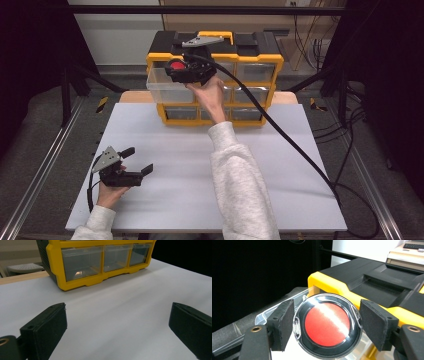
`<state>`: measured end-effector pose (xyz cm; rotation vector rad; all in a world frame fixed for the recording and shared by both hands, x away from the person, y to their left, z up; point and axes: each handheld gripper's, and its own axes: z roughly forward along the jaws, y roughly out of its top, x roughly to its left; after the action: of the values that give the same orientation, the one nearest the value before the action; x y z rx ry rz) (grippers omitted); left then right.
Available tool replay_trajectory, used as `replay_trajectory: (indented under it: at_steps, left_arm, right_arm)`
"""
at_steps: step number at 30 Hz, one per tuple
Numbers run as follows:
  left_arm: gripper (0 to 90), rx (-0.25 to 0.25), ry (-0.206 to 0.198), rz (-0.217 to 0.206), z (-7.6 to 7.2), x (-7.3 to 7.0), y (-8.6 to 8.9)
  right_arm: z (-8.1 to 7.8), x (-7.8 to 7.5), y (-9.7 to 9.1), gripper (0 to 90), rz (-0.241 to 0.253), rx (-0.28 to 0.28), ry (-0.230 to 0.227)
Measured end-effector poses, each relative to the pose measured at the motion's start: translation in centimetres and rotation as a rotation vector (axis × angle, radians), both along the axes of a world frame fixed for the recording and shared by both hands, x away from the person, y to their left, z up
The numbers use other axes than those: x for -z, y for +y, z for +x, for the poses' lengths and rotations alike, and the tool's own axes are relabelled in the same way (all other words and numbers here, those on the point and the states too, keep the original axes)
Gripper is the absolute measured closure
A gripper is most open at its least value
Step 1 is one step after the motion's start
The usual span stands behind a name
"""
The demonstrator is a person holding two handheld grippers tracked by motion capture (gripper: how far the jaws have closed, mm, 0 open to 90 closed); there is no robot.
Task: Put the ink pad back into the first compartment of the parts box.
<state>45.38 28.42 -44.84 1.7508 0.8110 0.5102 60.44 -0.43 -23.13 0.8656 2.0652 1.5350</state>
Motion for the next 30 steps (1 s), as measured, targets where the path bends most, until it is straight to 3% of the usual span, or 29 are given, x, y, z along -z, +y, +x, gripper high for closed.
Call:
replay_trajectory:
  at_steps: [22,30]
  left_arm:
    - [1.4,0.002,0.002,0.002,0.0,0.0,0.0]
    - [1.4,0.002,0.002,0.001,0.0,0.0,0.0]
  right_arm:
    - [0.4,1.4,0.6,30.0,-0.029,0.001,0.039]
    - [0.3,1.6,0.8,29.6,-0.028,0.003,0.033]
